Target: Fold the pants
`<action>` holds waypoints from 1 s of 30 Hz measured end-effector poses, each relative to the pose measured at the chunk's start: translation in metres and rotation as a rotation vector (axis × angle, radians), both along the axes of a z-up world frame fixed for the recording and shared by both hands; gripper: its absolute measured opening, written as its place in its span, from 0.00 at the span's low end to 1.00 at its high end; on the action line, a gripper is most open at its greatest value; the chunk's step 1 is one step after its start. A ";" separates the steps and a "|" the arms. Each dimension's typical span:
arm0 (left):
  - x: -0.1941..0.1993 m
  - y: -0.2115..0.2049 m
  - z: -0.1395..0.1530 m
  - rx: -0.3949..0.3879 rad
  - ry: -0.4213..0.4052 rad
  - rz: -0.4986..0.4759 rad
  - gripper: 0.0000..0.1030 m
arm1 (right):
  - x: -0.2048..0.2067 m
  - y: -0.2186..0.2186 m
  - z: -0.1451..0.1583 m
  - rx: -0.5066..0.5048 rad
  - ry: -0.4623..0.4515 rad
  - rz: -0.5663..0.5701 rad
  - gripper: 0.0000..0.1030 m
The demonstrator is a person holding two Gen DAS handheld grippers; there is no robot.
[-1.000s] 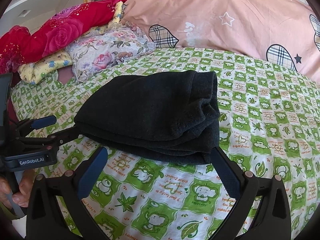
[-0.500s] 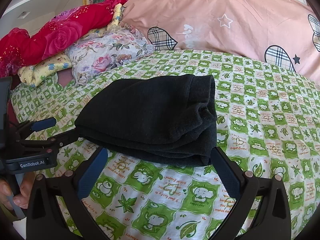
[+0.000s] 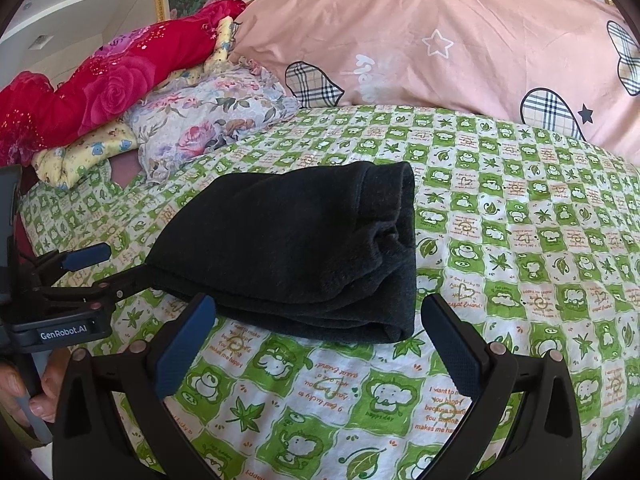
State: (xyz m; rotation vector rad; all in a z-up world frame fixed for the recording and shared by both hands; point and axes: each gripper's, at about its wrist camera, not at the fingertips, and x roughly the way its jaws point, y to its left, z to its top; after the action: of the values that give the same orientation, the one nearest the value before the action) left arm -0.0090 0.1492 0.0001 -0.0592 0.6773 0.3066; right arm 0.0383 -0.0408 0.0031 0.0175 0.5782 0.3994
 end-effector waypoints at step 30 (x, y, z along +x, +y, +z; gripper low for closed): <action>0.010 -0.008 0.011 0.046 0.009 0.008 0.87 | 0.008 -0.004 0.002 0.053 0.036 -0.007 0.99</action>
State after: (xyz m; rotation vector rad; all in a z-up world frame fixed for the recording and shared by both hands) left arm 0.0013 0.1411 0.0113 -0.0163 0.6784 0.3305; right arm 0.0459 -0.0452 0.0053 0.0773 0.6032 0.4081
